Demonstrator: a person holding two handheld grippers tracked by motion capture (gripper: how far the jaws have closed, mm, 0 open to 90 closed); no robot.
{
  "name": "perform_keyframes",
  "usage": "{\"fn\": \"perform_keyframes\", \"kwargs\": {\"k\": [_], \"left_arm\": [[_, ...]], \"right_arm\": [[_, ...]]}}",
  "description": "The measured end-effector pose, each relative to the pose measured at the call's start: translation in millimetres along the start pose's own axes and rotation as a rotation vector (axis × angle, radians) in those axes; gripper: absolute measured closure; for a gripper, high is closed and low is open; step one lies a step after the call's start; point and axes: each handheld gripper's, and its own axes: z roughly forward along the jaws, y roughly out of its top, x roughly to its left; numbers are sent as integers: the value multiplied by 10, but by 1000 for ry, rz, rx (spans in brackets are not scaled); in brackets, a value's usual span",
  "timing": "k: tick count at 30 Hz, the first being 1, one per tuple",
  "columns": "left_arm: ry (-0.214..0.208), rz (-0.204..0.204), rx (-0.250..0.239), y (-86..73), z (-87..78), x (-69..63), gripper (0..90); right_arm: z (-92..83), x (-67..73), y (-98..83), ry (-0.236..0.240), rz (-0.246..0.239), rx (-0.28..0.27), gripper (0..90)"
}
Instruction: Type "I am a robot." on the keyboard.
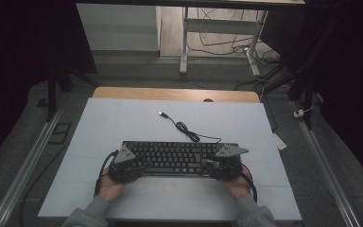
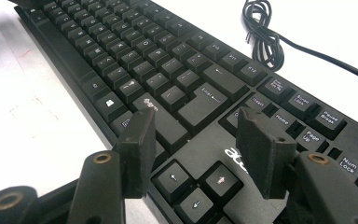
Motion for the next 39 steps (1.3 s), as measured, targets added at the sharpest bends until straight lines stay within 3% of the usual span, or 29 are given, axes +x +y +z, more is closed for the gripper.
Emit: {"fn": "perform_keyframes", "kwargs": {"k": [10,31,39], "left_arm": [[26,-21,7,-11,-34,89,417],[66,-43,8,-19,-53,191,392],[107,-83,14,-48,-57,301,398]], "right_arm": [[1,-5,-2,-4,-5,5,474],[33,8,-5,-18,-31,37,470],[37,9,-6,-19,-36,40,470]]}}
